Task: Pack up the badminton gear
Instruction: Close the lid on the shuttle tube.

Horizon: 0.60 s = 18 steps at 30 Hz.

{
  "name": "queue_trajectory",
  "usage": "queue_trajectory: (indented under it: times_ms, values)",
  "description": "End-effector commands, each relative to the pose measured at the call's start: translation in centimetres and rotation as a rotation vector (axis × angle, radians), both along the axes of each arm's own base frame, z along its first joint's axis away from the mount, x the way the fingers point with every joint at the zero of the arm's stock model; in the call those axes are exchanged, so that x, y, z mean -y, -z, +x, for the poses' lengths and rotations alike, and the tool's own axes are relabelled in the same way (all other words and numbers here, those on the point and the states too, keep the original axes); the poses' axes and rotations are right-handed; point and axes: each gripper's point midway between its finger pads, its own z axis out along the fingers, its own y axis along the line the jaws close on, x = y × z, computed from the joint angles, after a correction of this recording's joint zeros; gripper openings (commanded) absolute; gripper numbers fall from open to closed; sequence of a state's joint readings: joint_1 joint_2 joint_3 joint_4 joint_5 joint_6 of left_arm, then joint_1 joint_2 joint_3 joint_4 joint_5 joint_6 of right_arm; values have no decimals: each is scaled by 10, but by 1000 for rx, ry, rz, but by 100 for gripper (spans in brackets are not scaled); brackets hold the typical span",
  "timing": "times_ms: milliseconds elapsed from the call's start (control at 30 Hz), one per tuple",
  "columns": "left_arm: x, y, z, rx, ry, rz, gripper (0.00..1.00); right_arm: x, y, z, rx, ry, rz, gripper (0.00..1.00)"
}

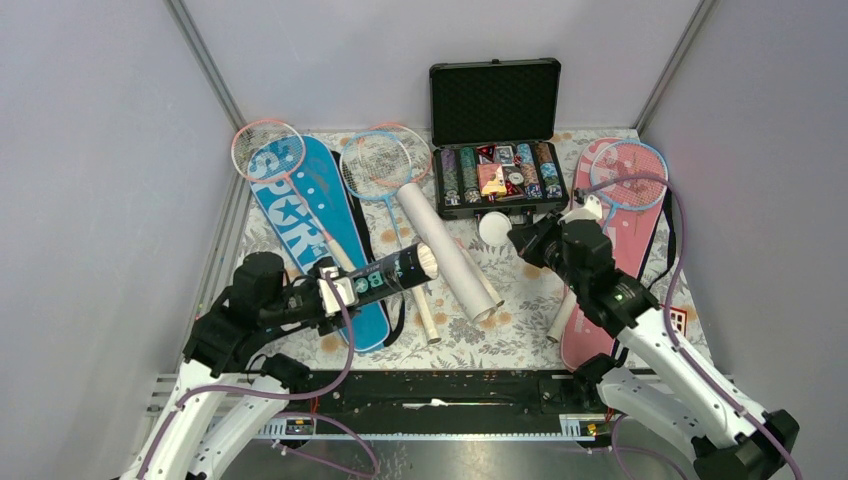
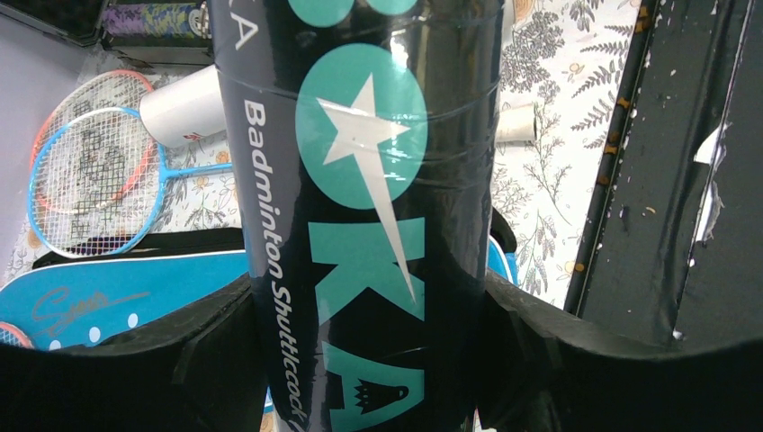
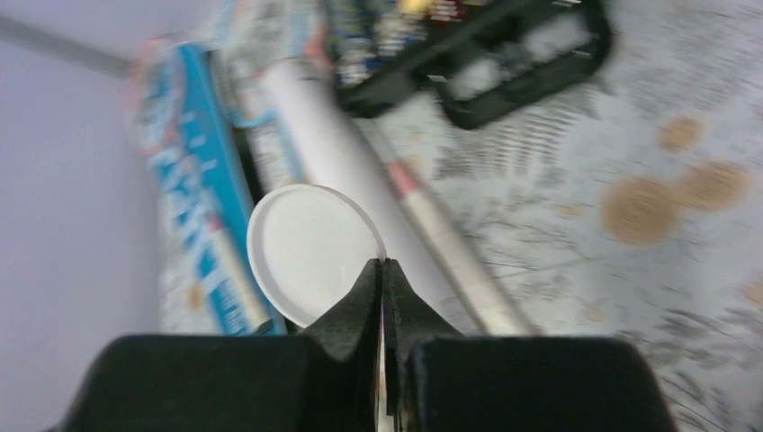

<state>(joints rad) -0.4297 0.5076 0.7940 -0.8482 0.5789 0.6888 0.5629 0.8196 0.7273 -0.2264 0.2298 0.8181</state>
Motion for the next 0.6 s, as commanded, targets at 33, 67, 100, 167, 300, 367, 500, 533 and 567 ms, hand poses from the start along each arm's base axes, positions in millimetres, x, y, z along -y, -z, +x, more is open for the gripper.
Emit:
queue_trajectory:
  times_ms: [33, 67, 100, 167, 300, 367, 500, 533, 567]
  values:
    - [5, -29, 5, 111, 61, 4, 26, -43, -86, -33, 197, -328, 142, 0]
    - [6, -29, 6, 110, 65, 2, 26, -44, -94, -37, 218, -351, 151, 0]
    - [6, -30, 6, 105, 67, 0, 26, -43, -100, -41, 237, -365, 151, 0]
    - [7, -30, 8, 87, 61, -1, 26, -43, -108, -46, 257, -394, 131, 0]
    - [11, -30, 11, 40, 57, -7, 26, -46, -110, -50, 264, -450, 80, 0]
    - [13, -31, 13, 23, 55, -12, 26, -50, -112, -51, 270, -473, 78, 0]
    - [14, -34, 18, 5, 36, -10, 26, -57, -108, -47, 223, -491, 77, 0]
    - [14, -34, 20, -5, 28, -8, 26, -61, -109, -48, 222, -508, 86, 0]
    - [14, -33, 21, -14, 22, -5, 26, -65, -111, -49, 226, -523, 95, 0]
